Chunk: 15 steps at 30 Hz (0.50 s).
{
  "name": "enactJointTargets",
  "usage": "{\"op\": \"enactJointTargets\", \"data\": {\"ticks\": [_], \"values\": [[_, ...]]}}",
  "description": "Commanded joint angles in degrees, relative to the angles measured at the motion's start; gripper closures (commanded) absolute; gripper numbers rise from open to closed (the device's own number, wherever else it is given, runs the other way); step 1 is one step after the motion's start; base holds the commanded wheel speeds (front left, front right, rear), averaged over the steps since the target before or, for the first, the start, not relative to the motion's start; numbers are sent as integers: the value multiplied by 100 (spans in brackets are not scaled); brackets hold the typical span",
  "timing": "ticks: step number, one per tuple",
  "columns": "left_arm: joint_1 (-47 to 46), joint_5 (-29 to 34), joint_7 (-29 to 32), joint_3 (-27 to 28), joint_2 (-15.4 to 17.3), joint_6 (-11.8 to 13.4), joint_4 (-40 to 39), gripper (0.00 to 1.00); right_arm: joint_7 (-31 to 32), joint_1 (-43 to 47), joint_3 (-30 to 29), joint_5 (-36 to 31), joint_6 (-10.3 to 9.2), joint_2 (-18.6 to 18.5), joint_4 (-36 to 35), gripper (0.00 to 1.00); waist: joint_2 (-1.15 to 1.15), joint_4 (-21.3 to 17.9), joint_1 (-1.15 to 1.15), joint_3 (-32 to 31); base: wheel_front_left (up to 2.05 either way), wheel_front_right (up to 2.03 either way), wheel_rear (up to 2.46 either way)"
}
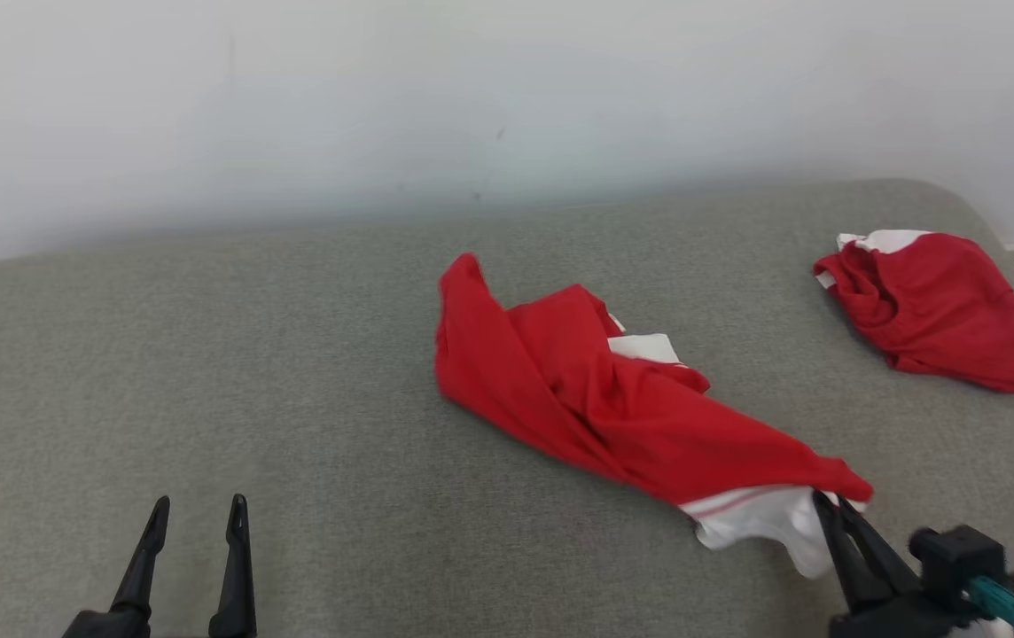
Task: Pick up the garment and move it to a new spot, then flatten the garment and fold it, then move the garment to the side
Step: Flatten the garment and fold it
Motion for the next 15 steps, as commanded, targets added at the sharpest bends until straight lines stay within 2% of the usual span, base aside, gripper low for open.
{"op": "enactJointTargets", "data": {"ticks": [1, 4, 7, 8, 9, 15], "values": [[19, 22, -18, -3, -17, 7, -30, 0, 137, 206, -117, 11, -15, 41, -212, 100, 0, -148, 0, 24, 0, 0, 0], [-9, 37, -17, -23, -36, 7, -46, 0, 573, 682, -450, 36, -15, 124, -841, 100, 0, -192, 0, 61, 0, 0, 0], [-35, 39, -17, -49, -49, 7, -39, 0, 968, 1028, -636, 128, -15, 231, -1166, 100, 0, -204, 0, 85, 0, 0, 0], [-40, 35, -17, -54, -55, 7, -33, 0, 1008, 1063, -693, 131, -15, 243, -1258, 64, 0, -205, 0, 87, 0, 0, 0], [-42, 32, -18, -61, -59, 7, -25, 0, 1032, 1104, -708, 114, -15, 251, -1341, 0, 0, -202, 0, 86, 0, 0, 0], [-29, 39, -17, -51, -29, 7, -2, 0, 748, 1081, -630, 285, -15, 362, -1819, 0, 0, -148, 0, 30, 0, 0, 0]]}}
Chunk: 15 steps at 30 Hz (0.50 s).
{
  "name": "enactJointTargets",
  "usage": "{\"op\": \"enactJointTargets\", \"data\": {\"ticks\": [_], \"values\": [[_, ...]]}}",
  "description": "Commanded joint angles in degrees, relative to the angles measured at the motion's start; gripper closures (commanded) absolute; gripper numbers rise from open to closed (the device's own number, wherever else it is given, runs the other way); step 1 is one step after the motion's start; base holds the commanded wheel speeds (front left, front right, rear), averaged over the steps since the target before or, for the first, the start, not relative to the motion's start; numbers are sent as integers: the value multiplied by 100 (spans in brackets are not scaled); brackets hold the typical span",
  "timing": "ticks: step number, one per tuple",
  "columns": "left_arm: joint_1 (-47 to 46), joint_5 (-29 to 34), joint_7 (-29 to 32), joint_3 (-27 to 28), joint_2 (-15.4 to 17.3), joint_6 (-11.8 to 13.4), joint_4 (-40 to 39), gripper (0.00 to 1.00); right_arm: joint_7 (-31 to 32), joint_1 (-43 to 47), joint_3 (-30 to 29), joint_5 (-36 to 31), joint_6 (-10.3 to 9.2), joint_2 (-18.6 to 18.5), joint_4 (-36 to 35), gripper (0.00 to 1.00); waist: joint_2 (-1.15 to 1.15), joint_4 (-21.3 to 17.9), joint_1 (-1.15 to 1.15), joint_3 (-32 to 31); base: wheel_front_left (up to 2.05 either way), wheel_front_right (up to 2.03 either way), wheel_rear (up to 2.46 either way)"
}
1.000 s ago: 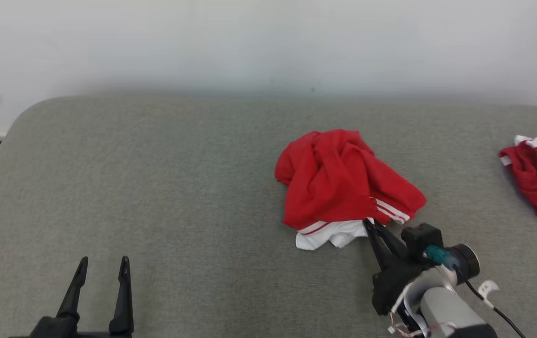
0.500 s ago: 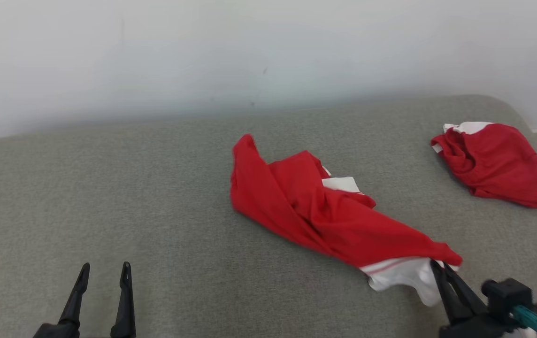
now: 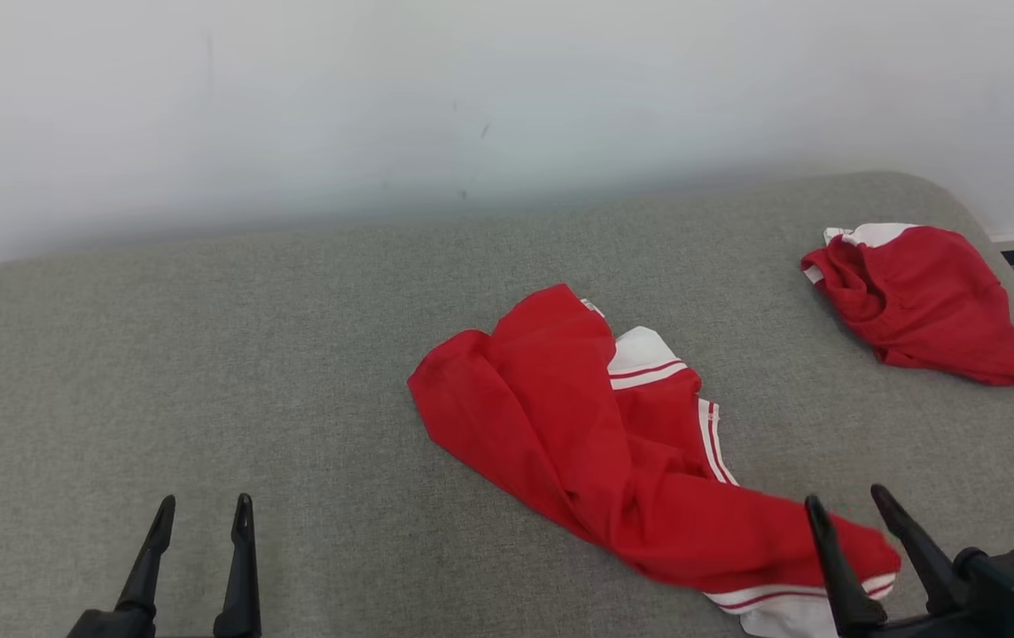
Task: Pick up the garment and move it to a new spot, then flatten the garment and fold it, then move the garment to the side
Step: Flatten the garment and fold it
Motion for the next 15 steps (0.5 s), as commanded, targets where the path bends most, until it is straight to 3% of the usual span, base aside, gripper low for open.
{"op": "enactJointTargets", "data": {"ticks": [1, 8, 15], "values": [[-11, 45, -17, 10, 17, 7, 4, 0, -99, -36, 18, 106, -15, 11, -92, 0, 0, 18, 0, -22, 0, 0, 0], [-6, 79, -18, 13, 22, 7, -10, 0, -215, -320, 174, 41, -15, 22, -34, 0, 0, 113, 0, -64, 0, 0, 0], [-79, 59, -17, -69, 9, 7, 32, 0, -87, -1217, 650, -43, -16, -95, 749, 0, 0, 382, 0, -62, 0, 0, 0]]}}
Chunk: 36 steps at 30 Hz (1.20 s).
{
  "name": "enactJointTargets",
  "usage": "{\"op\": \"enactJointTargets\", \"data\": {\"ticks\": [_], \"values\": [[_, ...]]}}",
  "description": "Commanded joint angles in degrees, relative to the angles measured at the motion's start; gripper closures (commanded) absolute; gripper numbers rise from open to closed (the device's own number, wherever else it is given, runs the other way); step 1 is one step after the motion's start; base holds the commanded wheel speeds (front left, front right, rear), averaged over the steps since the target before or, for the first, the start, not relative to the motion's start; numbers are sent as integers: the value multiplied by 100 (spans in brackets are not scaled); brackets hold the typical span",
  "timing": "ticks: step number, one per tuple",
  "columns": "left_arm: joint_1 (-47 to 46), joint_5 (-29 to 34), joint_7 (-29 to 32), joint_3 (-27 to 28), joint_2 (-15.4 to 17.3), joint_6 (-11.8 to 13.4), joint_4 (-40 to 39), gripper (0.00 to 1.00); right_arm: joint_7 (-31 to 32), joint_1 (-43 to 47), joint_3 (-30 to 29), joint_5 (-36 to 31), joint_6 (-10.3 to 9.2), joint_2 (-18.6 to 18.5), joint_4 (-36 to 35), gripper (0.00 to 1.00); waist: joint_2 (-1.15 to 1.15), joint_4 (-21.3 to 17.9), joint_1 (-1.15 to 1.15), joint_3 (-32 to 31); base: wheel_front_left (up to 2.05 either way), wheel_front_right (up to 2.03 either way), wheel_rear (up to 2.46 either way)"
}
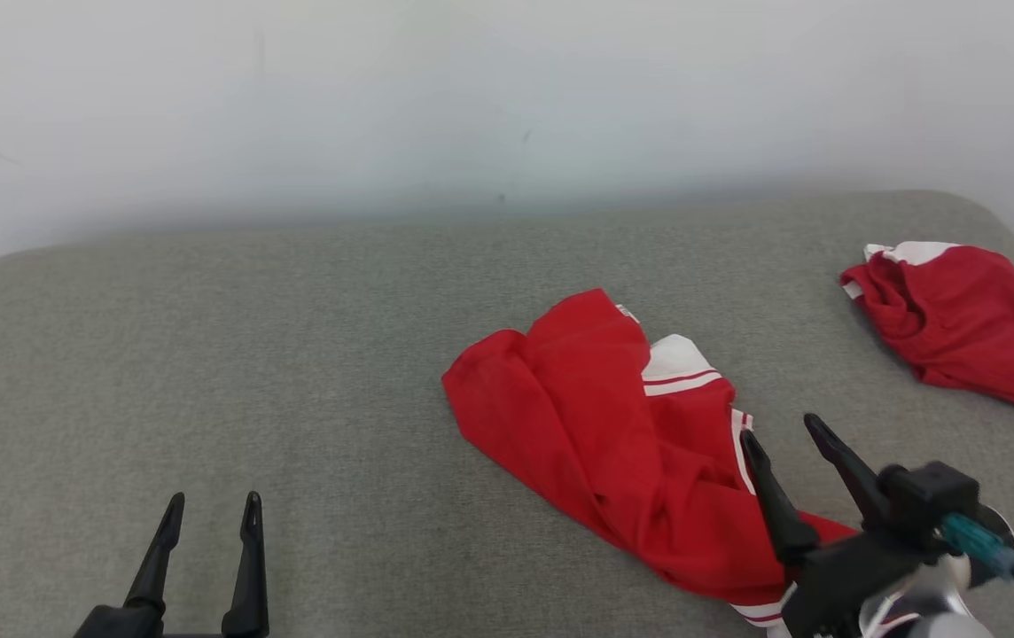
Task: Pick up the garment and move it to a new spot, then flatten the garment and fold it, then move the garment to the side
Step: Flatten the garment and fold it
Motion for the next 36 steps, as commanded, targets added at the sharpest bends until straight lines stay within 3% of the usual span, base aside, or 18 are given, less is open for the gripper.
{"op": "enactJointTargets", "data": {"ticks": [1, 18, 19, 20, 21, 26, 36], "values": [[-65, 35, -18, 2, -6, 7, 22, 0, 10, -220, 94, 22, -16, -2, 188, 0, 0, 135, 0, 5, 0, 0, 0], [-361, -55, -19, -336, -122, 7, 129, 0, -121, -2565, 761, 702, -16, 166, 3941, 0, 0, 1135, 0, 360, 0, 0, 0], [-345, -44, -18, -344, -133, 7, 127, 0, -116, -2649, 823, 771, -16, 196, 4109, 51, 0, 1163, 0, 365, 0, 0, 0], [-343, -37, -18, -357, -140, 7, 133, 0, -190, -2744, 878, 832, -16, 202, 4232, 71, 0, 1197, 0, 371, 0, 0, 0], [-360, -52, -19, -351, -135, 8, 151, 0, -275, -2846, 963, 844, -16, 192, 4329, 100, 0, 1216, 0, 370, 0, 0, 0], [-363, -76, -18, -255, -103, 8, 189, 0, -1055, -3269, 1410, 760, -16, 235, 4500, 100, 0, 1191, 0, 327, 0, 0, 0], [-216, 2, -18, -250, -172, 8, 81, 0, -1690, -3346, 3636, 331, -16, 254, 3738, 100, 0, 1143, 0, 279, 0, 0, 0]]}}
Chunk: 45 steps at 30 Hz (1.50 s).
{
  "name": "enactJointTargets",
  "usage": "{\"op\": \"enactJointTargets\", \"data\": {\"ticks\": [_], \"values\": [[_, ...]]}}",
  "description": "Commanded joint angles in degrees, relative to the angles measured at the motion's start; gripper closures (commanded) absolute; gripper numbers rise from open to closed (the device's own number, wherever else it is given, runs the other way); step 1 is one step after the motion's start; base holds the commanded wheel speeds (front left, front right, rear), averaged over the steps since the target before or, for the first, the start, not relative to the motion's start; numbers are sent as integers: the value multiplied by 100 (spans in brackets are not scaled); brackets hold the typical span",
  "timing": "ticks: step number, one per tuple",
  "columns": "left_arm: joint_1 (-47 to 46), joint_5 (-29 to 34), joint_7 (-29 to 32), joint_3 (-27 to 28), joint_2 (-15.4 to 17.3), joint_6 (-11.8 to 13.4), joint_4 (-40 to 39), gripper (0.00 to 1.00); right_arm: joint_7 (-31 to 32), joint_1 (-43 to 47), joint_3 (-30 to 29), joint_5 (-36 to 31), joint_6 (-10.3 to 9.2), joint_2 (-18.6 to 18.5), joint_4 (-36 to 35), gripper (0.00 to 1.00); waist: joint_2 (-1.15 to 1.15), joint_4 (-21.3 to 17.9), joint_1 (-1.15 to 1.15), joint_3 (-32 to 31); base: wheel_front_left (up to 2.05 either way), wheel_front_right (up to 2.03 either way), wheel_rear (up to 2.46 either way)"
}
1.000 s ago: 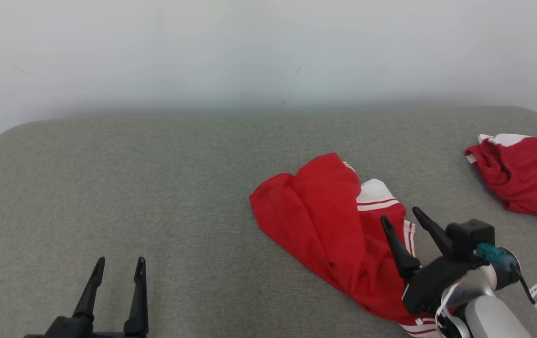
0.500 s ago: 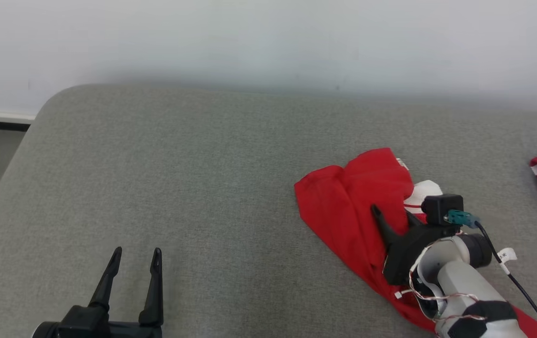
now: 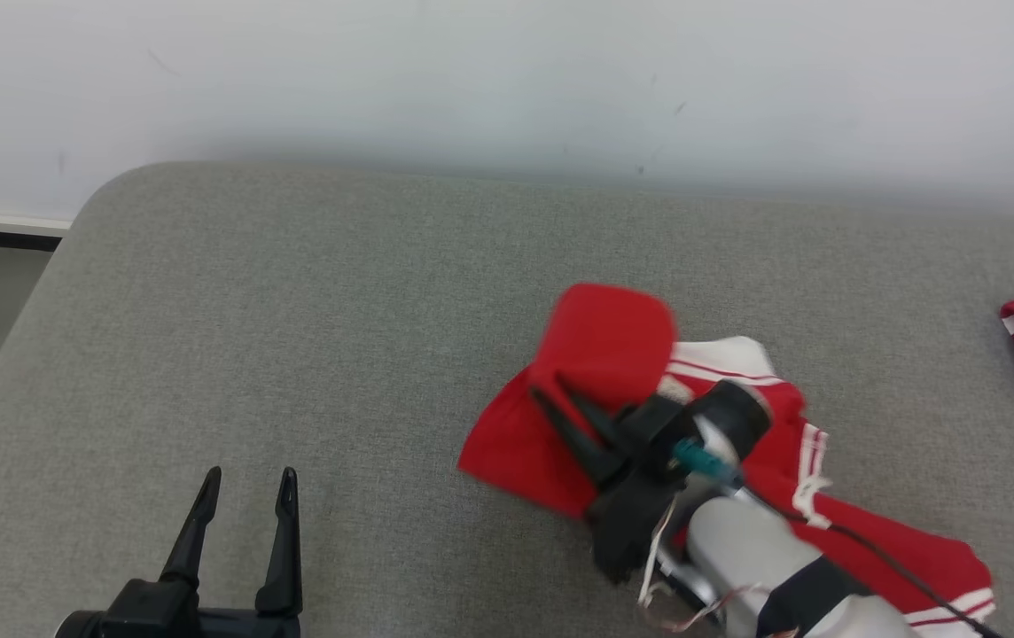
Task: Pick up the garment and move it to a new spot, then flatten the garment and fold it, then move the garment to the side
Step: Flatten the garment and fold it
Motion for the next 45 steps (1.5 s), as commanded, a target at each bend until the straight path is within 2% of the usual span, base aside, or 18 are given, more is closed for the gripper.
{"op": "enactJointTargets", "data": {"ticks": [1, 4, 5, 6, 7, 11, 16, 20, 24, 30, 35, 38, 45], "values": [[95, 26, -17, 15, -21, 9, -24, 0, -44, 129, 336, -63, -16, -17, -108, 100, 0, -22, 0, 11, 0, 0, 0], [94, 22, -18, 28, -30, 9, -15, 0, -63, 222, 773, 11, -16, -21, -101, 100, 0, -58, 0, 15, 0, 0, 0], [97, 25, -18, 24, -30, 9, -7, 0, -65, 240, 837, 58, -16, -26, -34, 87, 0, -65, 0, 13, 0, 0, 0], [96, 25, -17, 20, -32, 9, 0, 0, -65, 234, 847, 93, -16, -28, 13, 58, 0, -71, 0, 8, 0, 0, 0], [95, 23, -17, 25, -33, 9, 2, 0, -65, 240, 807, 167, -16, -10, 46, 0, 0, -84, 0, -3, 0, 0, 0], [154, 33, -17, 72, -3, 9, -13, 0, -69, 267, 577, 361, -16, -85, -59, 0, 0, -177, 0, -57, 0, 0, 0], [229, 60, -18, 116, 11, 9, -23, 0, -69, 409, 163, 513, -16, -429, -404, 0, 0, -315, 0, -162, 0, 0, 0], [265, 79, -18, 124, 9, 9, -40, 0, -71, 581, -265, 576, -16, -847, -628, 0, 0, -383, 0, -219, 0, 0, 0], [294, 93, -18, 142, 8, 9, -64, 0, 11, 681, -593, 677, -16, -1065, -558, 0, 0, -418, 0, -231, 0, 0, 0], [208, 104, -18, 119, 22, 9, -95, 0, 599, 477, -998, 780, -16, -1119, -78, 0, 0, -364, 0, -152, 0, 0, 0], [90, 151, -18, 81, 13, 9, -101, 0, 1060, 247, -934, 733, -16, -1085, 527, 0, 0, -197, 0, -23, 0, 0, 0], [27, 170, -18, 49, -1, 9, -92, 0, 1343, 98, -962, 817, -16, -1066, 1141, 0, 0, -45, 0, 79, 0, 0, 0], [-29, 161, -18, 104, -23, 9, -115, 0, 1596, 23, -898, 1022, -16, -943, 1726, 0, 0, 77, 0, 188, 0, 0, 0]]}}
